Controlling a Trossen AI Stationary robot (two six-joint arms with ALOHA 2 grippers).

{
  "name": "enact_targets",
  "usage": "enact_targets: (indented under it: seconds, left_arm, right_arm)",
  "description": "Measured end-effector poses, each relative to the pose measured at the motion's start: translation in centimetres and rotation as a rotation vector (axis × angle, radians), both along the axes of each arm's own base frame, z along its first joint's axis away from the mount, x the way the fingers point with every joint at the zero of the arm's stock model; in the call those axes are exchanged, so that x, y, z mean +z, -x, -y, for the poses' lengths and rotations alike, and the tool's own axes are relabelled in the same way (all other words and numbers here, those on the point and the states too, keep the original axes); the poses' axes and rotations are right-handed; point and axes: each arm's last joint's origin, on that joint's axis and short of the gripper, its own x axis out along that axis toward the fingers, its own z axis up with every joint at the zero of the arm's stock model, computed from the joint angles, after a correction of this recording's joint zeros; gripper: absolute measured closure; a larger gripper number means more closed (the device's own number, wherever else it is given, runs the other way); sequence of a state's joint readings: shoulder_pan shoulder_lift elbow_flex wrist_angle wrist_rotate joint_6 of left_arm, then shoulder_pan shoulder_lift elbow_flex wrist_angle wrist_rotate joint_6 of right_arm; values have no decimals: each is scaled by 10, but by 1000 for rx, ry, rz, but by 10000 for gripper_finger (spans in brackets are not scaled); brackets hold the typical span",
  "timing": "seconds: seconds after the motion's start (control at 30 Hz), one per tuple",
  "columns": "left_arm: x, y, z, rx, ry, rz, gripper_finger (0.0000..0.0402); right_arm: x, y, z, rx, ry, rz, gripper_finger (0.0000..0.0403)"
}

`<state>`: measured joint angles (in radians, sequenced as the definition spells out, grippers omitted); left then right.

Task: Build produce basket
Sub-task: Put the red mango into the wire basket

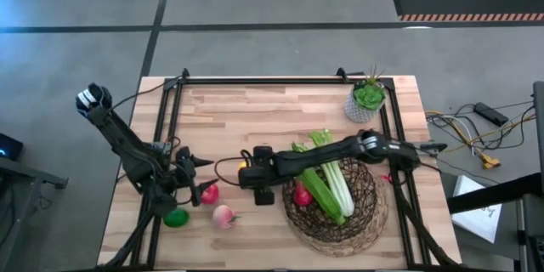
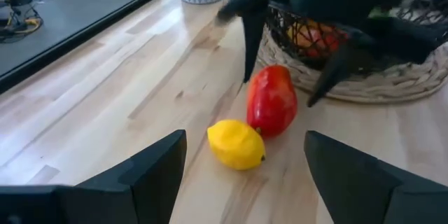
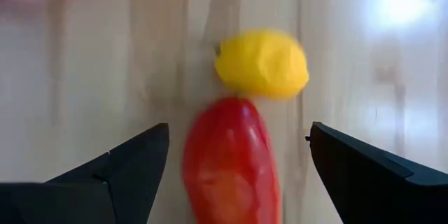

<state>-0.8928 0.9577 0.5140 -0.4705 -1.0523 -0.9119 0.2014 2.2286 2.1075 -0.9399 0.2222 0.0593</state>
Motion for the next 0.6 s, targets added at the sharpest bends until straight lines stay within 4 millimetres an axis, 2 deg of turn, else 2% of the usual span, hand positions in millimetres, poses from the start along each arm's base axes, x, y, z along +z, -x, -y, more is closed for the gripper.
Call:
enact_targets:
  seconds: [0.2, 0.37, 0.43, 0.53, 0.6]
  left_arm:
    - [-7, -3, 4, 0, -13, -10, 128]
    - [-10, -5, 6, 0, -24, -20, 128]
    - [-10, -6, 7, 0, -27, -21, 128]
    - [-11, -6, 7, 0, -30, -24, 128]
    - [-11, -6, 7, 0, -30, -24, 128]
  right_arm:
    - [-26, -11, 7, 22, -48, -169, 75]
    - [-45, -19, 7, 41, -37, -201, 91]
    - [-45, -20, 7, 38, -15, -195, 118]
    - [-34, -18, 2, 33, 32, -162, 167]
    - [-18, -14, -7, 20, 68, -117, 168]
